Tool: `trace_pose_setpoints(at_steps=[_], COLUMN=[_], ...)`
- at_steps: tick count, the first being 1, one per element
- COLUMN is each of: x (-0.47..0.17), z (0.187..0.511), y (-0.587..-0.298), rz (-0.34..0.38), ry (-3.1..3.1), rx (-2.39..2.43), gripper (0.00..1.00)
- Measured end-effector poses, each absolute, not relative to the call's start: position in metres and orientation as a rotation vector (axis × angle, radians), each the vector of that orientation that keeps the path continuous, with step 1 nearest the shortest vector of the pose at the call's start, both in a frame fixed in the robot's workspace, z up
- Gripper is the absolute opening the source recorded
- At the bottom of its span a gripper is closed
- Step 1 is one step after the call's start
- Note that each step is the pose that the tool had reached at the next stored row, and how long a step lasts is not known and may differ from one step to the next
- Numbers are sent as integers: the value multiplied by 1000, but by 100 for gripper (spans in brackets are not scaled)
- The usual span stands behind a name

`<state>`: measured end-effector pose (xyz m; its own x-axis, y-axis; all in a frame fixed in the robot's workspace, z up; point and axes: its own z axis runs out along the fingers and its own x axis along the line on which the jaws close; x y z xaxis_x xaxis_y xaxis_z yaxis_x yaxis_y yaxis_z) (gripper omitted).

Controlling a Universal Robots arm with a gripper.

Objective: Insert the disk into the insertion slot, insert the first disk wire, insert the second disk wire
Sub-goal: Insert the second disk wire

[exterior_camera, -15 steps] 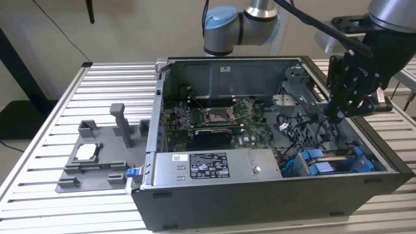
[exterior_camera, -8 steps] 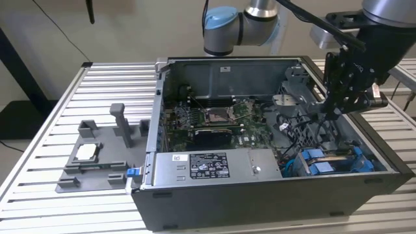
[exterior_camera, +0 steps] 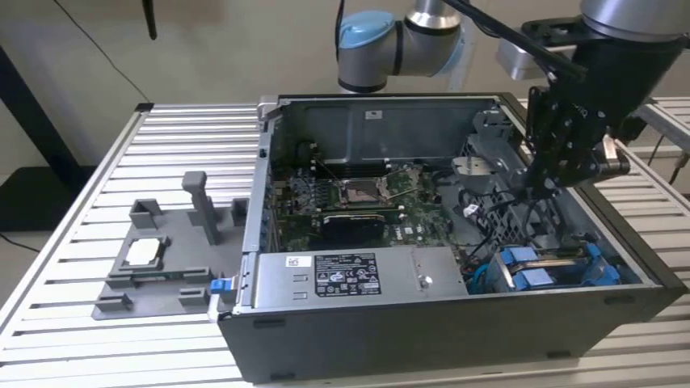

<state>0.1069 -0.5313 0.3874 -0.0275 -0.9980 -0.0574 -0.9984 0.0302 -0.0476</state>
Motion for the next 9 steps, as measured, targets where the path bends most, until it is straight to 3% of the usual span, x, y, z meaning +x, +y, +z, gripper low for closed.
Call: trace_pose_setpoints(at_steps=[9], x=[101], z=[387], y=[-526], rz=[-24], ry=[2145], rx=[-2225], gripper=[27])
